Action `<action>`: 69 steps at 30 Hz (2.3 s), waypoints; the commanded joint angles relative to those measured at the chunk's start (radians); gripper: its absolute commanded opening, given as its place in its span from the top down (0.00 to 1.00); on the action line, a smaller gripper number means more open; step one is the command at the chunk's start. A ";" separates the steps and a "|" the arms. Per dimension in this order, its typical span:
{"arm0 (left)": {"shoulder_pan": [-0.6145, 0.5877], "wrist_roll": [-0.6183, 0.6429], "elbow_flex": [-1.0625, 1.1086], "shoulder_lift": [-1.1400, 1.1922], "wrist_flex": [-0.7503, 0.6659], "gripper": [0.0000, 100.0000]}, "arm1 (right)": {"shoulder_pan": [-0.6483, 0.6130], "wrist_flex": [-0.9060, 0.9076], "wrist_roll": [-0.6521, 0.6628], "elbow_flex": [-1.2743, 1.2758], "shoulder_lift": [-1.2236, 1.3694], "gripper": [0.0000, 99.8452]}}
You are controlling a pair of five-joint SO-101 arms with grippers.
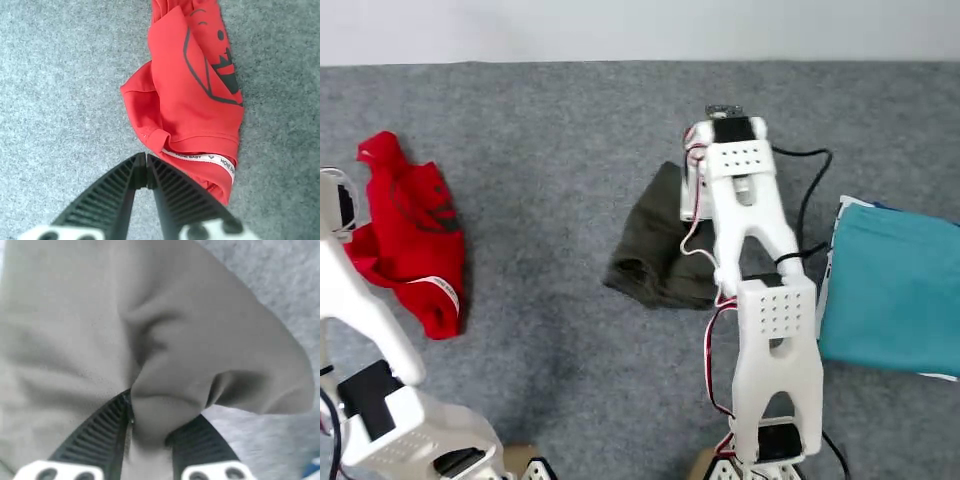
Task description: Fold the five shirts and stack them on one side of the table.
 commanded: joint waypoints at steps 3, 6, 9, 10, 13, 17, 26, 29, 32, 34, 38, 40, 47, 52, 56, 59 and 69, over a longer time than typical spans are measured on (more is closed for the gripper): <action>0.003 0.000 -0.005 -0.057 0.020 0.99 | 0.035 0.048 0.206 0.123 -0.340 0.99; 0.005 0.000 -0.005 -0.057 0.020 0.99 | 0.035 0.048 0.267 0.267 -0.545 0.99; 0.003 0.000 -0.005 -0.057 0.020 0.99 | 0.038 0.047 0.331 0.414 -0.748 0.99; 0.002 0.000 -0.005 -0.058 0.020 0.99 | 0.051 0.047 0.351 0.463 -0.812 0.99; 0.000 0.000 -0.005 -0.058 0.020 0.99 | 0.108 0.047 0.408 0.588 -0.992 0.99; 0.005 0.000 -0.005 -0.058 0.020 0.99 | 0.254 0.045 0.540 0.710 -1.158 0.99; 0.006 0.000 -0.005 -0.058 0.020 0.99 | 0.579 -0.042 0.809 0.773 -1.207 0.99; 0.006 0.000 -0.005 -0.058 0.020 0.99 | 0.631 -0.127 0.832 0.781 -1.181 0.99; 0.006 0.000 -0.005 -0.058 0.020 0.99 | 0.671 -0.191 0.858 0.795 -1.127 0.99; 0.006 0.000 -0.005 -0.058 0.020 0.99 | 0.699 -0.236 0.864 0.795 -1.078 0.99; 0.006 0.000 -0.005 -0.058 0.020 0.99 | 0.727 -0.341 0.865 0.793 -0.967 0.99; 0.006 0.000 -0.005 -0.058 0.020 0.99 | 0.736 -0.397 0.888 0.793 -0.901 0.98; 0.006 -0.003 -0.005 -0.058 0.021 0.99 | 0.789 -0.403 0.796 0.667 -0.839 0.67; 0.006 -0.003 -0.005 -0.058 0.021 0.99 | 0.745 -0.240 0.804 0.612 -0.906 0.68; 0.006 -0.002 -0.005 -0.058 0.021 0.99 | 0.700 -0.076 0.827 0.614 -0.934 0.88; 0.006 -0.002 -0.005 -0.058 0.021 0.99 | 0.690 -0.005 0.821 0.624 -0.932 0.98; 0.006 -0.002 -0.004 -0.058 0.021 0.99 | 0.684 -0.173 0.825 1.105 -0.845 0.99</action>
